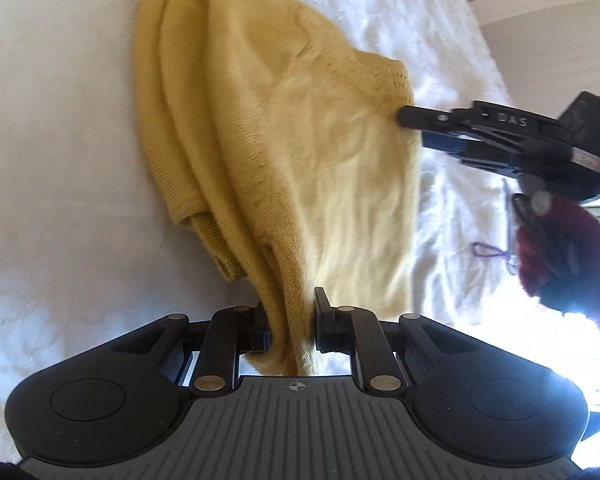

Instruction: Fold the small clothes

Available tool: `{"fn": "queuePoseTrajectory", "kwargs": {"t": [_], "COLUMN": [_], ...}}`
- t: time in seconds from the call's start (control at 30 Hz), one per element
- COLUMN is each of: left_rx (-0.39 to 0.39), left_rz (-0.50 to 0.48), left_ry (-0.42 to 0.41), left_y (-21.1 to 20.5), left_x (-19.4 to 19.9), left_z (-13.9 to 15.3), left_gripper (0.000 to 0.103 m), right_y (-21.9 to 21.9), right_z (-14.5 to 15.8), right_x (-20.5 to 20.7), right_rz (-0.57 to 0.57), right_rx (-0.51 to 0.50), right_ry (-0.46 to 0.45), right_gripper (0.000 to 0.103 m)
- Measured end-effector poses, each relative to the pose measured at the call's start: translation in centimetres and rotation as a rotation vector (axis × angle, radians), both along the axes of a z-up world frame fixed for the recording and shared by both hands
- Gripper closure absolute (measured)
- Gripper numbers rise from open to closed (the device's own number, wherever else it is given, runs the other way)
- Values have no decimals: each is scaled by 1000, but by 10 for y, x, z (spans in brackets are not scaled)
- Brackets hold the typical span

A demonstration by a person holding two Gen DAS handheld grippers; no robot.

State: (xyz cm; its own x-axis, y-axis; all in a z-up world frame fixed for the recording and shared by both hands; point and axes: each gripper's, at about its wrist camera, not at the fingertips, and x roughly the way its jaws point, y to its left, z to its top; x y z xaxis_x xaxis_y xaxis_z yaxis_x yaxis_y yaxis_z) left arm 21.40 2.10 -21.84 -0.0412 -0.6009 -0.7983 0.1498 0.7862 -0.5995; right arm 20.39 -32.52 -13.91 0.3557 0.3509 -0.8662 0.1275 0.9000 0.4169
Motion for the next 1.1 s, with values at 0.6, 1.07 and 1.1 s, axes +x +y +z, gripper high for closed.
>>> {"fn": "queuePoseTrajectory", "kwargs": {"t": [0.6,1.07,1.1], "left_rx": [164,246,255], "left_rz": [272,190,197], "left_ry": [-411,-387,-383], "left_y": [26,-27,-26], "left_x": [-23,66,66], "left_z": [81,38,36], "left_gripper": [34,35,35], "right_y": [3,13,12], "right_z": [25,24,25], "right_x": [-40,-45,-45], "right_rz": [109,101,99], "right_rx": [4,22,23], "right_ry": [-187,-205,-205], "right_gripper": [27,18,18]}}
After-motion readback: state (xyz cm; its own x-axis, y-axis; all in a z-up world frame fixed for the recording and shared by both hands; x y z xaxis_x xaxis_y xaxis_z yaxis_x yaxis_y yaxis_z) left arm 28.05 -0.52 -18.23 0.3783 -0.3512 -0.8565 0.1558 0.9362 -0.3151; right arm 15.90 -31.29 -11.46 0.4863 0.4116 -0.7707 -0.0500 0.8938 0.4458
